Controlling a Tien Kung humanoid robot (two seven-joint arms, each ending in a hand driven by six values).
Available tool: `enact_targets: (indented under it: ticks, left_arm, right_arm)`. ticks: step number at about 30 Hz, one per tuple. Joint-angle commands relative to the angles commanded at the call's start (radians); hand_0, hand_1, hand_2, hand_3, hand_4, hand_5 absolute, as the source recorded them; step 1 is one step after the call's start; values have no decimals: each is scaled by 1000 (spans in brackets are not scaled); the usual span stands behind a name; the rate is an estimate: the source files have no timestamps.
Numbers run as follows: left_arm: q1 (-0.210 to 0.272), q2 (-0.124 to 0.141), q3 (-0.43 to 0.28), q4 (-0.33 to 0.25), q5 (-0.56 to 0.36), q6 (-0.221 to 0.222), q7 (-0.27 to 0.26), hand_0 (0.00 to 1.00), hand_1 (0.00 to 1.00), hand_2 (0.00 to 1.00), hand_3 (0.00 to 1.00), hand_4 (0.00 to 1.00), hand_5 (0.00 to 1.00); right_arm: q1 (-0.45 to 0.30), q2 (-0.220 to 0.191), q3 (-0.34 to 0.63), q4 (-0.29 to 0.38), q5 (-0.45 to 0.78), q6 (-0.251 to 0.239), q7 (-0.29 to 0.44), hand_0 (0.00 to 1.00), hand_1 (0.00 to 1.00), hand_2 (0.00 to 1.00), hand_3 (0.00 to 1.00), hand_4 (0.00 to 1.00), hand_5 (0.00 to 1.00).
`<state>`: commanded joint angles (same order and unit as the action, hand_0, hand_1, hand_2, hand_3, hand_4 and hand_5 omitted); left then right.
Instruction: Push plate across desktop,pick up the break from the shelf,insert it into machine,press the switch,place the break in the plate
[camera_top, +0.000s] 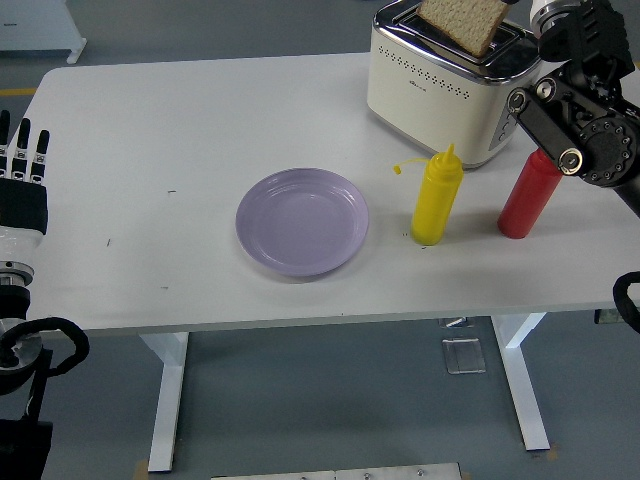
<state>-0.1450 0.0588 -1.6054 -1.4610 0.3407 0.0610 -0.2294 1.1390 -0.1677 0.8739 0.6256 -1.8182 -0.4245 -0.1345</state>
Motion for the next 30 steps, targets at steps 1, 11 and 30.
enact_targets:
  ticks: [1,11,30]
  left_arm:
    - [-1,-1,1,0,0,0,0,864,866,859,793,588,998]
    - [-5,-7,7,2,1,0,-1,865,866,861,794,588,998]
    - [-8,-10,4,8,1,2,-2,865,867,862,796,587,998]
  right_arm:
    - [1,2,1,-8,-1,-3,3,299,347,395,463,175,34]
    - [6,17,-24,-64,10,22,10,308,370,416,483,209,22]
    - [2,-6,20,-15,73,202,12,824,829,983,998,814,426]
